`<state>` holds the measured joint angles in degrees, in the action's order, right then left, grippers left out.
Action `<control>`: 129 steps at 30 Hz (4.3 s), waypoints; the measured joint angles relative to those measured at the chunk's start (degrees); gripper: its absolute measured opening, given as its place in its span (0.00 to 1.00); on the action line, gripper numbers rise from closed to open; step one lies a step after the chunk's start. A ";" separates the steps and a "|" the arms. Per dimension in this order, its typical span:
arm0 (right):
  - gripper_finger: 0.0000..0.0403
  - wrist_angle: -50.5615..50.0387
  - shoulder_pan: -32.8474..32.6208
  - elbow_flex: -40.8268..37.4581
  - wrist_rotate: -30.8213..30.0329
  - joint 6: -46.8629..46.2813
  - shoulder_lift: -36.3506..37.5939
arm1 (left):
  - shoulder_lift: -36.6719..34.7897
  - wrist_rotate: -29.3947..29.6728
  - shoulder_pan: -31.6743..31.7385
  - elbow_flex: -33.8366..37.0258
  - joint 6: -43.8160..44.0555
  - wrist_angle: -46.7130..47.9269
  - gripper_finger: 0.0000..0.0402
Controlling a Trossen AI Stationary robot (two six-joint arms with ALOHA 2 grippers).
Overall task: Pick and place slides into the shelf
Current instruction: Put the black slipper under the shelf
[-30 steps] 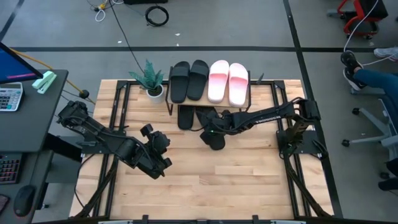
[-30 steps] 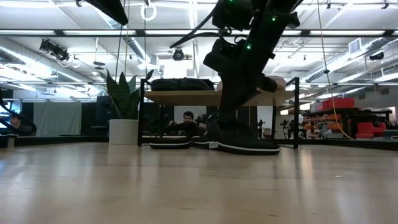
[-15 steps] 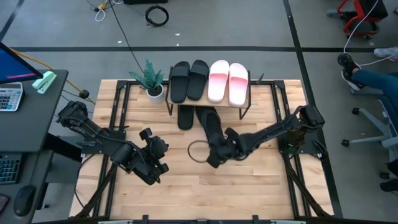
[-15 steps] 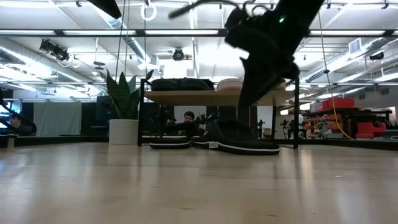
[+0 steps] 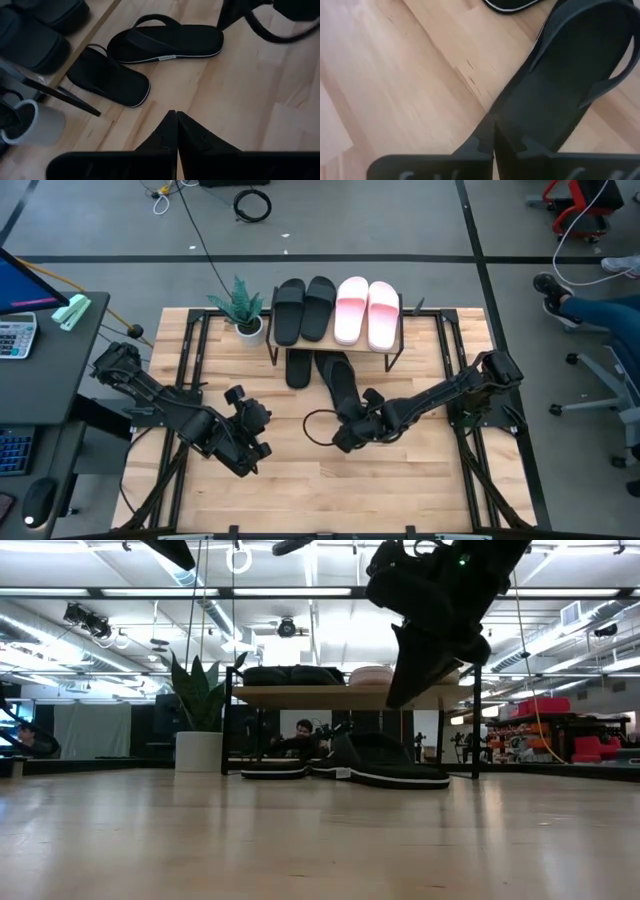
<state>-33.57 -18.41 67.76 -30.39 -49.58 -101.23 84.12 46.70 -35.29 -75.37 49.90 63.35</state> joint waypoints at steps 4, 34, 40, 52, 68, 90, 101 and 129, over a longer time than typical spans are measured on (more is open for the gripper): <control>0.01 0.97 0.28 -2.88 0.91 -2.56 0.00 | -0.22 -0.01 0.02 -0.62 -2.06 0.60 0.03; 0.00 34.46 10.43 -22.29 -1.01 -1.44 -0.02 | -0.22 0.02 0.02 -2.32 -1.82 1.42 0.06; 0.00 38.24 14.28 -22.25 -2.33 1.93 -0.36 | -0.22 0.02 0.02 -2.32 -2.70 1.49 0.02; 0.00 39.33 9.98 -21.22 -4.66 6.14 -0.50 | -0.18 0.02 0.02 -2.38 -4.04 1.60 0.06; 0.00 37.39 7.72 -20.21 -6.55 1.35 -6.37 | -0.17 0.05 0.09 -2.38 -2.44 1.22 0.05; 0.00 50.40 18.10 -20.32 -1.05 12.36 -9.71 | -0.17 0.42 0.16 -2.38 -2.64 1.21 0.06; 0.00 54.27 18.31 -20.39 1.80 14.25 -9.92 | -0.17 1.29 0.24 -2.36 -3.29 1.21 0.01; 0.00 55.19 16.46 -20.37 -1.75 19.82 -9.45 | -0.17 1.30 0.24 -2.36 -4.06 1.22 0.06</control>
<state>21.62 -1.95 47.40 -32.14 -29.76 -110.68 83.94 48.00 -35.05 -77.73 45.84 64.58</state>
